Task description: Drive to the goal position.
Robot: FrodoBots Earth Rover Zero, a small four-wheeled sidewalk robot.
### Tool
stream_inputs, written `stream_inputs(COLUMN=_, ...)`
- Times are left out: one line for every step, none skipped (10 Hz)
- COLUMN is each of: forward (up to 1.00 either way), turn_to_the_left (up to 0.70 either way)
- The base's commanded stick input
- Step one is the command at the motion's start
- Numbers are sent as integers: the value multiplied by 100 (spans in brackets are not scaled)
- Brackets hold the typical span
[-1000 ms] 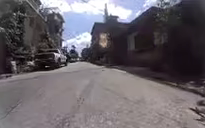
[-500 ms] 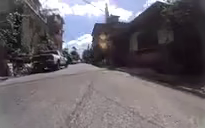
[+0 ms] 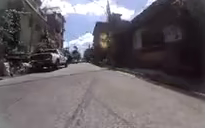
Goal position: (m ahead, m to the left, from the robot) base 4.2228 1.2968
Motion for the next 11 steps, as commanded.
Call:
stream_inputs(forward=85, turn_to_the_left=0)
stream_inputs(forward=85, turn_to_the_left=0)
stream_inputs(forward=85, turn_to_the_left=0)
stream_inputs(forward=85, turn_to_the_left=0)
stream_inputs(forward=85, turn_to_the_left=0)
stream_inputs(forward=85, turn_to_the_left=0)
stream_inputs(forward=85, turn_to_the_left=0)
stream_inputs(forward=85, turn_to_the_left=0)
stream_inputs(forward=85, turn_to_the_left=0)
stream_inputs(forward=85, turn_to_the_left=0)
stream_inputs(forward=85, turn_to_the_left=0)
